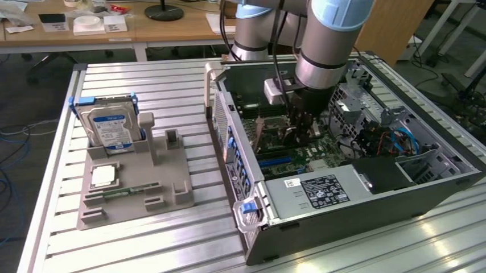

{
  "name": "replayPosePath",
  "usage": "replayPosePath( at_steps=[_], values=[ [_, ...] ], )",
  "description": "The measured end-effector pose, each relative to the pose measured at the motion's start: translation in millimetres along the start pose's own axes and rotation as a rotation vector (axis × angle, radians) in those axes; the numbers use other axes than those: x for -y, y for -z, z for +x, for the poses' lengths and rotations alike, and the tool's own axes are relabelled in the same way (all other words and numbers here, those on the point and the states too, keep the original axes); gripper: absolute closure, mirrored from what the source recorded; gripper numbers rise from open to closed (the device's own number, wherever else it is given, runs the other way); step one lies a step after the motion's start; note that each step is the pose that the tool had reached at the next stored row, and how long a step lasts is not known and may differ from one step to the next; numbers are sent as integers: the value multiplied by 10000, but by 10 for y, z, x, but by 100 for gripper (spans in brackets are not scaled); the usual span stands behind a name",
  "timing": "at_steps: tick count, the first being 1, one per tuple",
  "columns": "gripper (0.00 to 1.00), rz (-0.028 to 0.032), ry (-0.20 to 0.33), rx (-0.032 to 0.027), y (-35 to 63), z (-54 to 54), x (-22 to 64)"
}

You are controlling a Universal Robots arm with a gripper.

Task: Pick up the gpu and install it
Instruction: 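Insert the gpu into the slot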

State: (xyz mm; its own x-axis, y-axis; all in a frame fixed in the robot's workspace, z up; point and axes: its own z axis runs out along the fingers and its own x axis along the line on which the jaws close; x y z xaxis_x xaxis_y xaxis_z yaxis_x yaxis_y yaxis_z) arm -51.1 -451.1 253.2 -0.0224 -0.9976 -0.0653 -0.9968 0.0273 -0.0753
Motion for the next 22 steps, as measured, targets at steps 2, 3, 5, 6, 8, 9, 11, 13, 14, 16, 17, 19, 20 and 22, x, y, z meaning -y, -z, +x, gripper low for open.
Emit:
replayPosePath(
  at_steps=[2,3,5,6,8,9,11,13,14,16,17,19,20,22],
  values=[
    [72,3,-71,-8,-36,3,-11],
    [72,4,-91,-10,-49,7,-13],
    [72,7,-124,-15,-68,11,-27],
    [72,11,-143,-24,-76,12,-49],
    [72,17,-163,-38,-89,14,-77],
    [72,17,-165,-39,-93,18,-80],
    [72,18,-165,-38,-100,43,-80],
    [72,18,-166,-37,-105,80,-79],
    [72,19,-166,-37,-107,94,-79],
    [72,18,-172,-39,-110,105,-87],
    [72,20,-171,-38,-112,106,-101],
    [72,20,-170,-38,-118,107,-130],
    [72,17,-171,-40,-120,109,-137],
    [72,19,-173,-38,-126,152,-137]
  ],
)
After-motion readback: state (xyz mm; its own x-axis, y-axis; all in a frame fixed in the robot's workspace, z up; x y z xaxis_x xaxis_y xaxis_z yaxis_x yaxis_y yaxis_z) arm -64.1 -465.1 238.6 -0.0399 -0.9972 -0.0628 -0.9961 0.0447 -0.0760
